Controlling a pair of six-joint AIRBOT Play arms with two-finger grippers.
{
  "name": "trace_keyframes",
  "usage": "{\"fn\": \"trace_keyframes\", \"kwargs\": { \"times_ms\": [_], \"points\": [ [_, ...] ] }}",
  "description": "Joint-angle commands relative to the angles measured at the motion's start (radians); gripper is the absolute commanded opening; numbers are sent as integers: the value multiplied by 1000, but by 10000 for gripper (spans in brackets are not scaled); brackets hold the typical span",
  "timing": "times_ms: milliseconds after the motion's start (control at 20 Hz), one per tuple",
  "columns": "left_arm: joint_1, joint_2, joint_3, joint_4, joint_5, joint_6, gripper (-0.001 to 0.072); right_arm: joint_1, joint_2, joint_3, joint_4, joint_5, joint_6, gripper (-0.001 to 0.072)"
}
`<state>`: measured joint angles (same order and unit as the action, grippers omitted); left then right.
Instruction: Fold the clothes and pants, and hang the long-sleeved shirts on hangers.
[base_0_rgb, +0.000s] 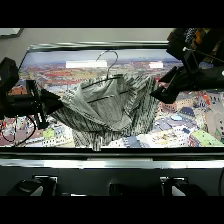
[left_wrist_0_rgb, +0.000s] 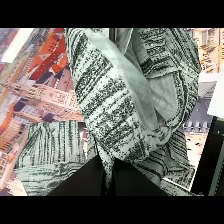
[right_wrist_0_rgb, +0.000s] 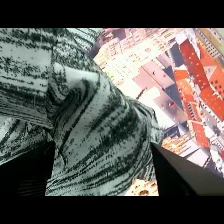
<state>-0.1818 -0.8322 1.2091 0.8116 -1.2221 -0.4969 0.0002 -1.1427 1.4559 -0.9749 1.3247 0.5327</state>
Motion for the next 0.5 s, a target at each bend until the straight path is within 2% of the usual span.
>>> {"fn": "trace_keyframes", "kwargs": {
  "times_ms": [0,350,400,450],
  "points": [
    [-1,-3,-6,0,-16,0,19,-1,-10,0,66,-56,-95,675],
    [-1,-3,-6,0,-18,0,19,-1,-45,-1,157,-58,-108,653],
    [-1,-3,-6,0,-18,0,19,-1,-56,-1,160,-41,-108,625],
    [-1,-3,-6,0,-18,0,19,-1,-67,-1,163,-11,-108,544]
  ]
}}
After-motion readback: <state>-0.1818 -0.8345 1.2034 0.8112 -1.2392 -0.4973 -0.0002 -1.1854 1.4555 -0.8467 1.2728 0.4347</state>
